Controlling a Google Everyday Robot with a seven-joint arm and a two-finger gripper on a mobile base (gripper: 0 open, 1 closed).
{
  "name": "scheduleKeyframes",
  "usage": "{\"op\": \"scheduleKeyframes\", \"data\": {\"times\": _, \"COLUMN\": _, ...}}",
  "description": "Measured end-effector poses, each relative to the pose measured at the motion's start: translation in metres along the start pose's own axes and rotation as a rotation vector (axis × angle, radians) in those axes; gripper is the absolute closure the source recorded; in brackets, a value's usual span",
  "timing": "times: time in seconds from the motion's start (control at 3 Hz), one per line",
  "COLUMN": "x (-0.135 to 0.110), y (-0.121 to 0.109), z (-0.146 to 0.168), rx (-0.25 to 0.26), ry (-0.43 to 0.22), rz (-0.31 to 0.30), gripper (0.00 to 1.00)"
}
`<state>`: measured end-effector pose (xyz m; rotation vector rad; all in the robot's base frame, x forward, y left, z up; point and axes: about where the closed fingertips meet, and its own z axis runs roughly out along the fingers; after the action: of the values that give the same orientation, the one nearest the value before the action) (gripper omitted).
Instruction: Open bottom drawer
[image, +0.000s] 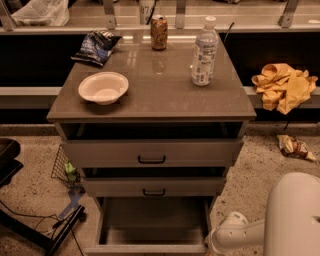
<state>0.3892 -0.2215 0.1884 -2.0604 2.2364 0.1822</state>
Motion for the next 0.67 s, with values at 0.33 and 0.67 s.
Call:
{"op": "scheduleKeyframes", "data": {"times": 0.33, "x": 0.0183, "y": 0.0334, "z": -0.0069, "rx": 0.008, "ry": 0.039, "rz": 0.046, "gripper": 1.0}}
{"op": "scheduleKeyframes", "data": {"times": 0.67, "x": 0.0183, "y": 0.0335, "z": -0.0068, "rx": 0.008, "ry": 0.038, "rz": 0.046, "gripper": 1.0}}
